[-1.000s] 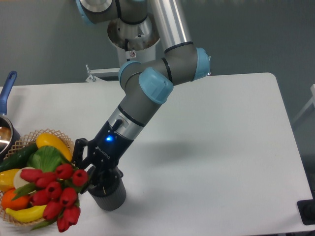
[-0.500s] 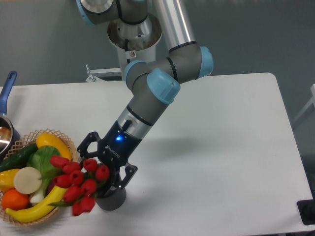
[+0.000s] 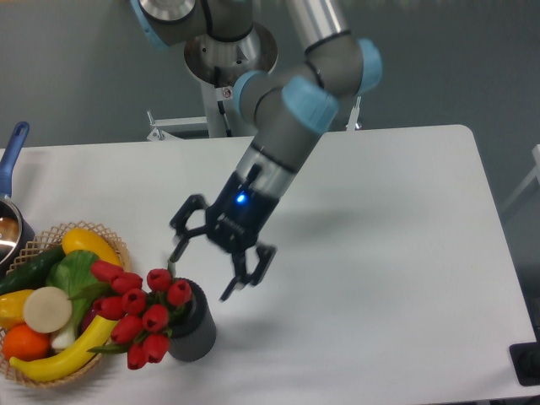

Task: Insert the flowers into the vase

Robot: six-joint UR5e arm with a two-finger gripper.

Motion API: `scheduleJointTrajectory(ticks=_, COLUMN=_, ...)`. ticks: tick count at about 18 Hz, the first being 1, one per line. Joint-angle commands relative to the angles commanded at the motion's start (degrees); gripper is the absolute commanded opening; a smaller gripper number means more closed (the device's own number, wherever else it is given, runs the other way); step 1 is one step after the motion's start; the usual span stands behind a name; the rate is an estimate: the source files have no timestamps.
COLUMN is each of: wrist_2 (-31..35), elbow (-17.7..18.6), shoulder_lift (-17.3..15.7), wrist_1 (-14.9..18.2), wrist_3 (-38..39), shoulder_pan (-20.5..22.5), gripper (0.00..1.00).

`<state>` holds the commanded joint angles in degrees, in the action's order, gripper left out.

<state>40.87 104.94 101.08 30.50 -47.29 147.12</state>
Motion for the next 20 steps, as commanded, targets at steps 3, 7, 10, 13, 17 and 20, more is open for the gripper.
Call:
scheduleJointTrajectory(ticks=3, wrist_2=0.8, elbow=-0.2, shoulder_lift=-1.1, wrist_1=0.0, wrist_3=0.1, shoulder_pan=3.7, gripper=1.0)
scheduleJointTrajectory(ticks=7, wrist_2=5.1, elbow=-1.3, shoulder_lift=-0.8, wrist_1=0.1, wrist_3=0.0, shoulder_pan=7.0, gripper=1.0)
scheduleJointTrajectory(ticks=10, wrist_2=15.3, elbow=-3.2, shoulder_lift=0.0, wrist_1=0.5, wrist_3=-1.1, shoulder_pan=7.7, gripper=1.0)
scheduleJointTrajectory(ticks=13, wrist_2=23.2, elbow=-5.1, shoulder_lift=1.2, wrist_1=1.3, wrist_3=-2.0, shoulder_pan=7.8, gripper=1.0)
scheduleJointTrajectory(ticks=17, wrist_2=28.5, elbow=-10.4, shoulder_lift=1.5, wrist_1=14.7, wrist_3=-11.9, shoulder_pan=8.3, gripper=1.0)
scheduleJointTrajectory(ticks=20, wrist_2=32.5, elbow=-17.4, shoulder_lift=2.5, wrist_1=30.8, wrist_3=-22.0, shoulder_pan=9.9, gripper=1.0)
